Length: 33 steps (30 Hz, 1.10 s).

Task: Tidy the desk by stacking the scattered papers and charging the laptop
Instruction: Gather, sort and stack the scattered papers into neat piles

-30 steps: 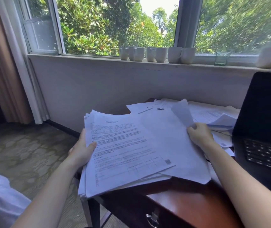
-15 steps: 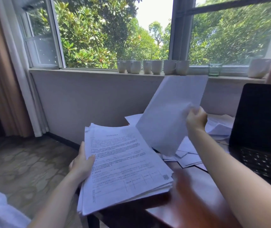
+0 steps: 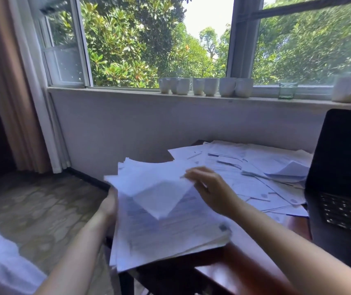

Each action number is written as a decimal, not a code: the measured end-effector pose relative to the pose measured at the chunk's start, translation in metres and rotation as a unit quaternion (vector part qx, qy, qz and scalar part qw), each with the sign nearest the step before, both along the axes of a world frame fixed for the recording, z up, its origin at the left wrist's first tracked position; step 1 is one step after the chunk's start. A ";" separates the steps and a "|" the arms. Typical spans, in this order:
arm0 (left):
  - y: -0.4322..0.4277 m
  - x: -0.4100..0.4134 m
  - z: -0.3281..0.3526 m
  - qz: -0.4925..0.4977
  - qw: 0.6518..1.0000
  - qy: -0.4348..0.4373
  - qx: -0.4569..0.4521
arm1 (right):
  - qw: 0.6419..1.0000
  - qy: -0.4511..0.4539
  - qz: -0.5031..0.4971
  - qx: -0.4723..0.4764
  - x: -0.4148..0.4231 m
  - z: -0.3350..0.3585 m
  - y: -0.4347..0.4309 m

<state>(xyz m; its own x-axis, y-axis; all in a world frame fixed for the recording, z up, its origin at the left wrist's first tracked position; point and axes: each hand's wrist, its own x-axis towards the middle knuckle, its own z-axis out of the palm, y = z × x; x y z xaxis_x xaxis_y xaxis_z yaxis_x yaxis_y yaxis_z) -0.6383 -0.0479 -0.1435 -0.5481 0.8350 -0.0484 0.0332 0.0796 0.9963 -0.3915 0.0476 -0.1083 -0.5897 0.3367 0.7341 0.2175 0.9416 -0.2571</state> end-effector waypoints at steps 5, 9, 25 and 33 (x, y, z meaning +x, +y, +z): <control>-0.008 -0.005 0.004 -0.065 0.998 0.006 -0.012 | 0.991 -0.113 -0.023 -0.064 0.014 -0.024 0.000; -0.005 -0.017 -0.012 -0.054 0.980 0.170 -0.089 | 0.971 -0.172 -0.107 -0.130 0.031 -0.020 0.008; -0.007 0.004 -0.009 -0.019 0.953 0.285 -0.098 | 0.802 0.182 -0.202 -0.532 0.008 -0.024 0.037; -0.008 0.004 -0.006 -0.036 0.952 0.289 -0.094 | 0.837 0.059 -0.187 -0.511 0.020 0.007 0.068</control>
